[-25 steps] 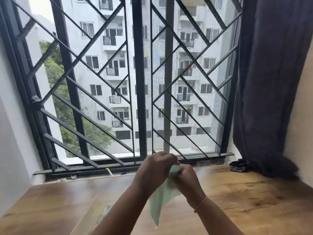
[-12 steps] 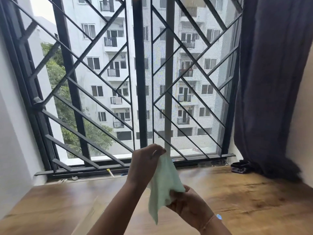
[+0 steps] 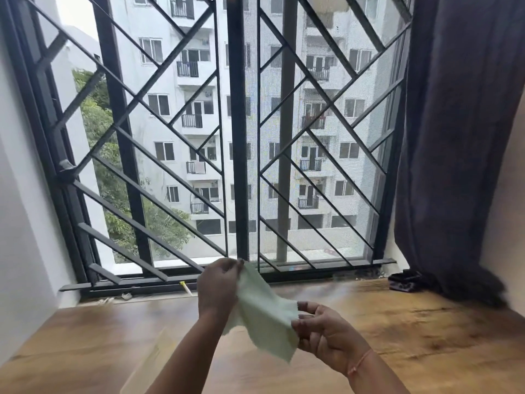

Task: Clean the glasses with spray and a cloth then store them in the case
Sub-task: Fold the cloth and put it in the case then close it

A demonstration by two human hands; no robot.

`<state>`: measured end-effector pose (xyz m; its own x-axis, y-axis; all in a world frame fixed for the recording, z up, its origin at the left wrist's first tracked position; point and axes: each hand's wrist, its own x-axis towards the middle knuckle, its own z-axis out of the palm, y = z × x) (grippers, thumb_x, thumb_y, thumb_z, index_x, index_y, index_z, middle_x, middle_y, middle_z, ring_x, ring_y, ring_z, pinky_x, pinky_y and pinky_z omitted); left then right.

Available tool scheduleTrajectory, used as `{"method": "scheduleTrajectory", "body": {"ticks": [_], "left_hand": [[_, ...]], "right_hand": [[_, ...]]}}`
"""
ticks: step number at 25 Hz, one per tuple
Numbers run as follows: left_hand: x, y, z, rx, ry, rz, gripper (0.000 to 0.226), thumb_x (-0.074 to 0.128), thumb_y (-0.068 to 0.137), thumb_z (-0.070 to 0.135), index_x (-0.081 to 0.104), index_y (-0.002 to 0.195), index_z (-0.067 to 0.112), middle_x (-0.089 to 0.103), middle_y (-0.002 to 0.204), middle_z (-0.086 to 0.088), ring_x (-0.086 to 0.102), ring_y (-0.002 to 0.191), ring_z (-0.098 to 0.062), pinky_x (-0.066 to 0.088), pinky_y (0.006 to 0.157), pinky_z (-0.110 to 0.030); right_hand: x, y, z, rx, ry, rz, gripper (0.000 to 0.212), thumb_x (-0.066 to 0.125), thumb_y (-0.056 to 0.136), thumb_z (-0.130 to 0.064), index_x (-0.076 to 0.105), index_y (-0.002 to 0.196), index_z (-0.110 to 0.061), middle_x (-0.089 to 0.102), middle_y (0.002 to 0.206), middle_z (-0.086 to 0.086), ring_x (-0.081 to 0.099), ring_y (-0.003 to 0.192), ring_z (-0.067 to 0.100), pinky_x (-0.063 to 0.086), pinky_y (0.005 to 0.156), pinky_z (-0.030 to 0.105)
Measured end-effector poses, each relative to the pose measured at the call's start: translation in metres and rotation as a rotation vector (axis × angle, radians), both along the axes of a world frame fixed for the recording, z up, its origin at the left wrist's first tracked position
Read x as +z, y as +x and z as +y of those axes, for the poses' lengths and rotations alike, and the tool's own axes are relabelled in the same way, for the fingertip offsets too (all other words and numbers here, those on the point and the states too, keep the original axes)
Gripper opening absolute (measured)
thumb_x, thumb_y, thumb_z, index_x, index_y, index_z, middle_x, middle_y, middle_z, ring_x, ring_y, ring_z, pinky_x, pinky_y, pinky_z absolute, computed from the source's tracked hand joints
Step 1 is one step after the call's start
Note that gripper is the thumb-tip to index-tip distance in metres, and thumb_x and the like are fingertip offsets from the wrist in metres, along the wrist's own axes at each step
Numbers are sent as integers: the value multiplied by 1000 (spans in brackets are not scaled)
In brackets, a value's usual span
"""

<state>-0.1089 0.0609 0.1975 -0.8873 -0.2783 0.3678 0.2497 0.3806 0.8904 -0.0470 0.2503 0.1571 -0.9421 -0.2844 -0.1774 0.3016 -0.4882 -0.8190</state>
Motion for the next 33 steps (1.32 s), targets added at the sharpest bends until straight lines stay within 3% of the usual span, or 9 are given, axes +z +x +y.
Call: {"method": "scheduleTrajectory", "body": {"ticks": [3,7,10,14,19,21,24,30,33], "left_hand": [[-15,-12,-12,-27,55,-167,16,66,83,24,74,77,11,71,76,-8,63,77,-27,44,69,-32],[-18,-12,-21,-242,381,-471,10,74,75,8,66,76,1,64,66,-13,59,52,-22,48,49,-25],[-10,-8,-24,-384,433,-525,19,70,69,-12,64,86,-4,66,77,-17,66,62,-22,52,49,-23],[2,-9,-24,-399,332,-470,20,71,65,-16,68,80,-4,65,76,-19,66,70,-26,57,60,-25],[13,-13,-23,-363,40,-271,17,81,49,7,75,61,17,70,70,-17,66,68,-27,56,74,-39],[17,-15,-21,-344,-157,-173,19,80,48,13,75,63,25,72,69,-8,67,69,-24,55,73,-36],[25,-15,-17,-305,-365,-44,18,79,59,1,77,73,11,69,75,-3,64,75,-20,50,74,-26],[36,-13,-14,-195,-441,131,12,75,64,-3,76,74,3,69,87,-11,63,80,-22,46,75,-22],[40,-13,-14,-185,-391,194,9,71,69,-4,75,72,4,68,84,-9,63,78,-20,48,75,-26]], "right_hand": [[13,-4,3,-148,202,70,45,57,67,27,51,106,7,67,71,20,65,58,27,55,49,34],[25,-14,10,-329,402,173,42,63,64,26,56,100,4,58,67,16,62,64,29,57,56,37],[28,-21,15,-403,528,228,31,67,64,23,65,87,2,60,74,17,63,68,26,54,57,31],[29,-30,18,-532,606,265,23,71,63,19,70,68,-3,69,74,17,66,69,25,57,64,27],[35,-34,19,-653,791,366,32,75,63,12,69,55,-18,69,64,-2,66,67,15,54,71,22],[39,-34,19,-669,884,423,31,75,63,10,68,57,-20,67,64,-5,64,65,11,52,64,13],[43,-35,20,-707,979,472,31,76,65,6,66,56,-22,67,66,1,64,65,14,53,67,22],[58,-29,22,-693,919,575,24,74,67,5,65,58,-16,66,80,5,62,70,22,55,60,31],[67,-25,25,-640,835,605,22,72,70,3,66,60,-16,71,89,2,65,82,19,51,74,30]]}}
